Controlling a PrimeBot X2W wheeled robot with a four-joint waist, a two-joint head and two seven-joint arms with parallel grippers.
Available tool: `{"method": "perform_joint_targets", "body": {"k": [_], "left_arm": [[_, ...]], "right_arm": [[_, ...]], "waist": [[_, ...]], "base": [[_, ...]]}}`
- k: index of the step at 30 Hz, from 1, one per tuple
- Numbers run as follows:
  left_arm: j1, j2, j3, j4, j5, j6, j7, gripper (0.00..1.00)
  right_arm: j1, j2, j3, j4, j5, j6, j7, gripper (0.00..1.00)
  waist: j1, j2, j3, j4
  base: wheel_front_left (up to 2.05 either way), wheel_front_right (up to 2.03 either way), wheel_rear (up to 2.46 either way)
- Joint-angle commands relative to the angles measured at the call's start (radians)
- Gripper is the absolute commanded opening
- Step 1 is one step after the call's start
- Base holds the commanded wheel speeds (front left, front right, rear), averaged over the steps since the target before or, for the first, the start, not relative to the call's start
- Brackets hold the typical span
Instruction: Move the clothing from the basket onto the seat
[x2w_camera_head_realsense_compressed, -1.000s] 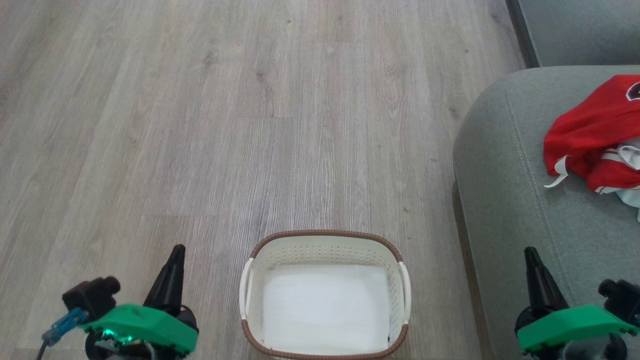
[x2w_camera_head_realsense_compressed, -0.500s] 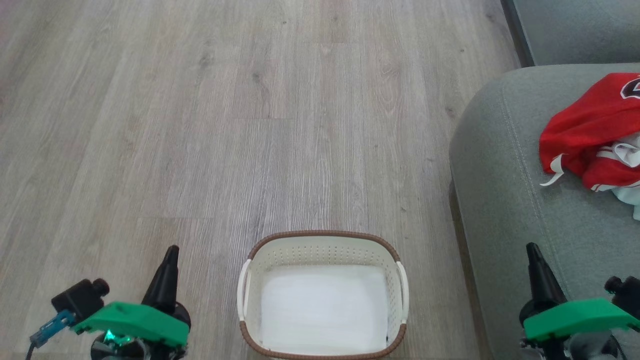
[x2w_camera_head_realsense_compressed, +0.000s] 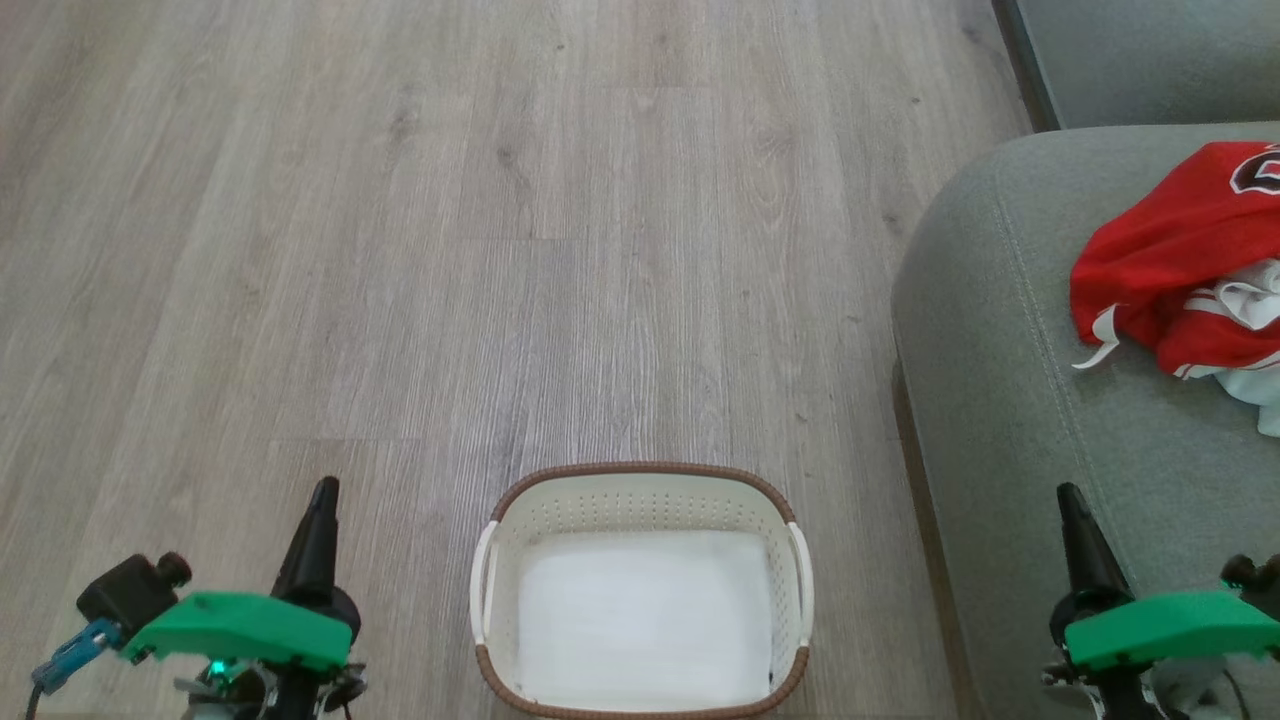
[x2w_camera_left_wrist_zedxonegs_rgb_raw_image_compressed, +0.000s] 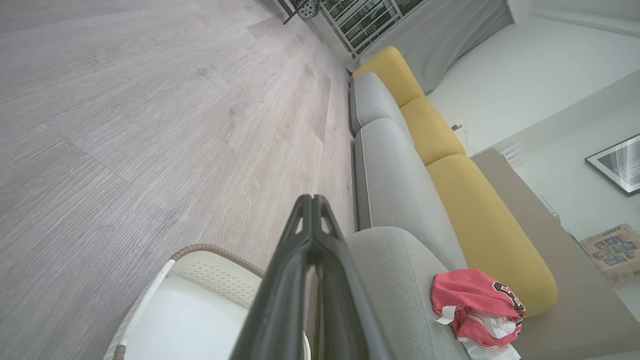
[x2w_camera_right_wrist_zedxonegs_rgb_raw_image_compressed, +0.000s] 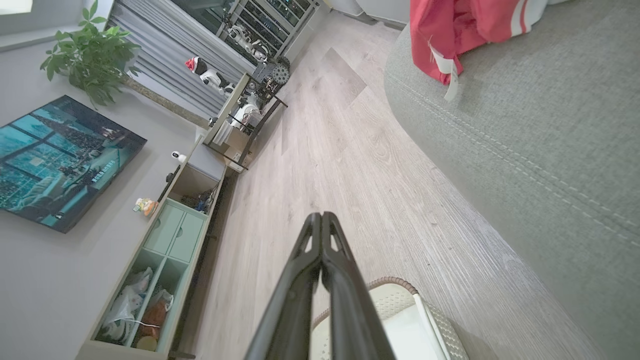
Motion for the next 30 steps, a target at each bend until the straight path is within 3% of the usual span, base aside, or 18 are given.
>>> {"method": "perform_joint_targets", "body": {"k": [1,30], "left_arm": [[-0.056,0.003,0.036,-0.027,-0.023,-0.007,0.007,0.0],[-0.081,-0.045,0.14,-0.007,-0.284,-0.028,0.088,0.0]], "right_arm": [[-0.062,-0.002,0.003,-0.025,0.026,0.0,0.006,0.0],[-0.115,0.015,-0.019,0.005,0.316,0.0,0.078,0.0]], "waist": [[0.0,0.0,0.0,-0.001],[0.0,0.0,-0.003,-0.021]], "base": [[0.0,0.0,0.0],[0.0,0.0,0.0]]}}
